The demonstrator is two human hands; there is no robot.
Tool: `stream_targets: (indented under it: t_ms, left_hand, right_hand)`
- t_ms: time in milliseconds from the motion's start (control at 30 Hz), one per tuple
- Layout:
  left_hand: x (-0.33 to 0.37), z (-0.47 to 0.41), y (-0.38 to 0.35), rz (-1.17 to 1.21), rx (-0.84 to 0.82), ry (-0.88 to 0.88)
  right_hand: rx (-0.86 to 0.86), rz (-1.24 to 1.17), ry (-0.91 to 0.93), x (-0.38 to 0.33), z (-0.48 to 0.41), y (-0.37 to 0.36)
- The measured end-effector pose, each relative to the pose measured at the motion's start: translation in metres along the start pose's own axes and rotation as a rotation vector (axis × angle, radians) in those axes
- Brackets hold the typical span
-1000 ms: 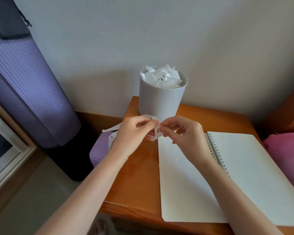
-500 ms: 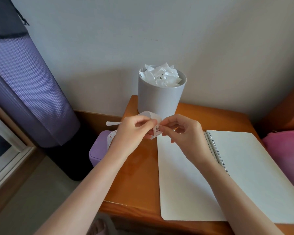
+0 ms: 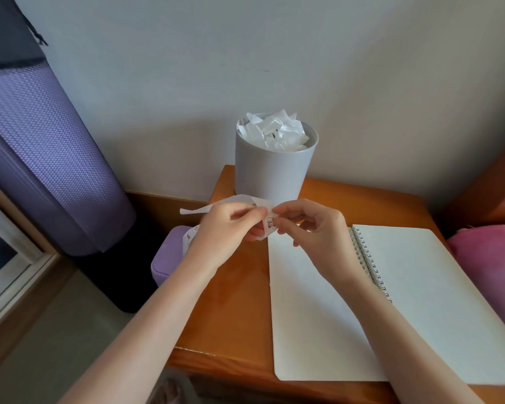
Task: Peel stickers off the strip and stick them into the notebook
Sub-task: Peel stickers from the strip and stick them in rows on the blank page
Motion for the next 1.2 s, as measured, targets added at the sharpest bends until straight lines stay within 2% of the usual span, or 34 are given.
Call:
stream_targets:
  t_ms: [233, 767, 1200]
  left_hand:
    - [0.0016, 0.0005, -0.0022, -0.002, -0.023, -0.031]
    - [0.0046, 0.0033, -0.0009, -0.046, 0.037, -0.063]
    - [0.0059, 0.0037, -0.0031, -0.031, 0.029, -0.06]
  right_hand:
    - [-0.01, 0.004, 0.005, 0.0003, -0.0001, 0.0006]
    - [-0.018, 0.05, 0.028, -0.0034, 0.002, -0.0005]
    - [0.003, -0.003, 0.03, -0.003, 0.0014, 0.0004]
Point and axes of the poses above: each hand's wrist, its own z-axis away from the middle knuckle, its own y-axis out of the back of the hand, x = y × z, the point moved 7 cm from there along -z, towards the middle knuckle, and after that the axes turned 10 degrees about -x, right-handed, at the moved point
